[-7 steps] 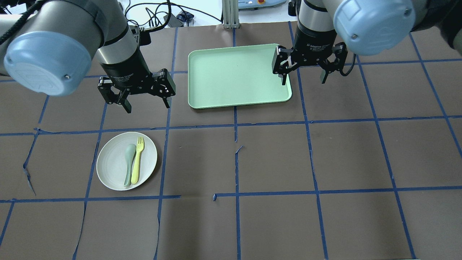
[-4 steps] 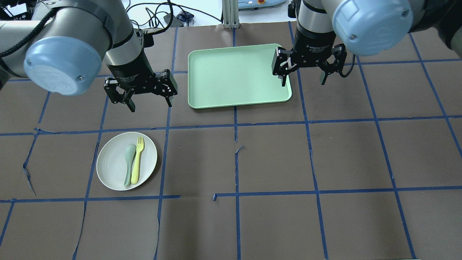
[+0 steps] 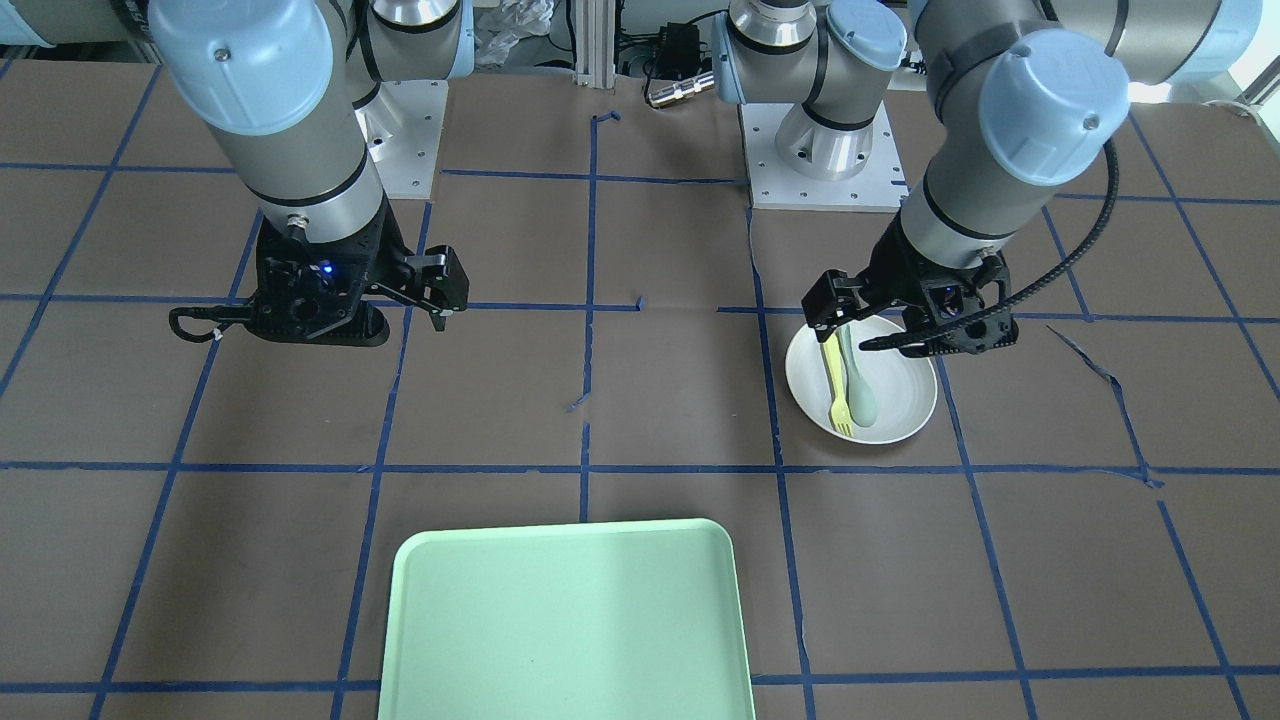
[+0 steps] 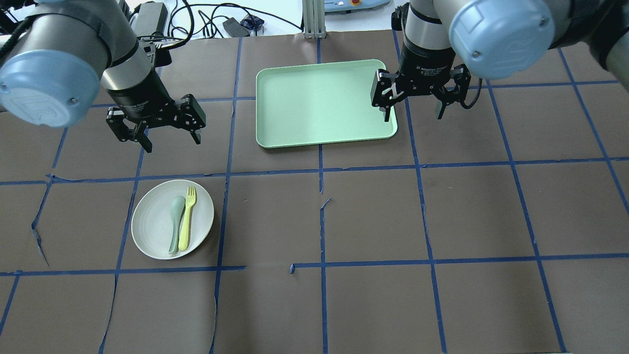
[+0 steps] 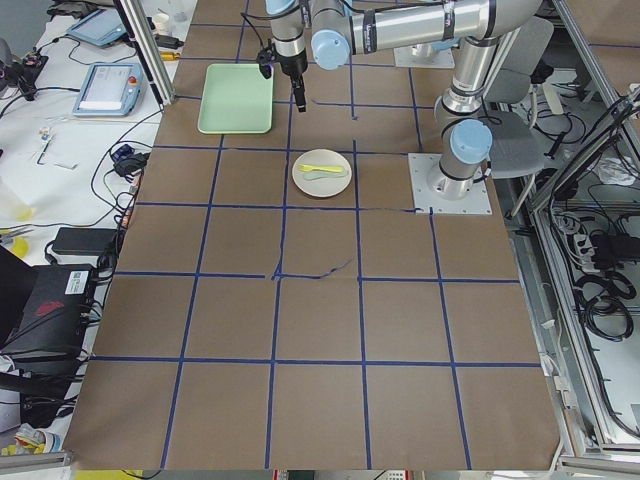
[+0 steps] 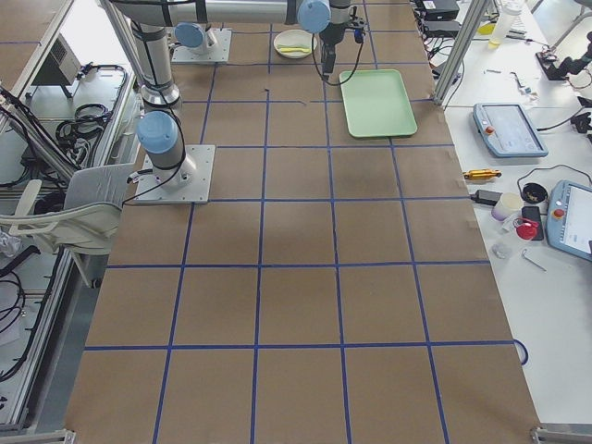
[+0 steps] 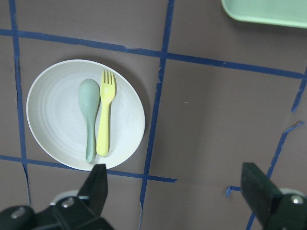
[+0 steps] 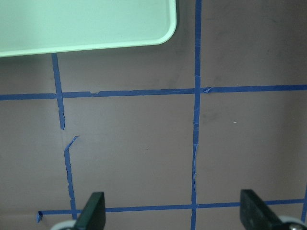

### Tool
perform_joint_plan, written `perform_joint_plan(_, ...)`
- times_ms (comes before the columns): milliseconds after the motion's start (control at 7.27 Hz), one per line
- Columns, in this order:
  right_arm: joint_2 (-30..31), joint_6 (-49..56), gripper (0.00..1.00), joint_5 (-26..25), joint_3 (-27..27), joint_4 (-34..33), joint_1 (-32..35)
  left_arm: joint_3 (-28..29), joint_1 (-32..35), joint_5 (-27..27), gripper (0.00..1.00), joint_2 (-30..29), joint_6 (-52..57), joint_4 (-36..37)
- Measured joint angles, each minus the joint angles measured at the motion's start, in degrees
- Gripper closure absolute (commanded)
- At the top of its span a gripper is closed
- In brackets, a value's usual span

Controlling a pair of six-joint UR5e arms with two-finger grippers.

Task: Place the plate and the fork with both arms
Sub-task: 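Lower the left gripper to the white plate rim and grasp it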

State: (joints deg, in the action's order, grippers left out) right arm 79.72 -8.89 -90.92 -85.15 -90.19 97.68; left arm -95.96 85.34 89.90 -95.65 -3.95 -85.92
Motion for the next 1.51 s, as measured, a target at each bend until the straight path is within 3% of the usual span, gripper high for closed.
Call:
perform_joint_plan(275,-0.07,-0.34,0.00,0.03,-0.16,-0.06,-0.02,-4.12,-5.39,1.36,0.00,-0.17,4.95,2.50)
perform_joint_plan(550,-0.09,-0.48,0.00,0.00,-0.23,-0.03,-0.03,-10.95,-12.43,1.89,0.00,-0.79,12.83,9.97)
perform_joint_plan(825,-0.12,-0.46,0.00,-0.01,-0.26,-0.01,-0.03,-17.94,-16.90,1.96,0.10,-2.28,18.57,19.72)
perform_joint_plan(1238,-0.16,-0.45,0.00,0.00,-0.34,0.02,-0.03,-20.88,-20.13,2.01,0.18,-6.00,26.23,23.44)
perform_joint_plan(1512,-0.11,-0.51,0.00,0.03,-0.67,-0.04,0.02,-21.28,-20.48,1.97,0.29,-8.04,27.27,23.57)
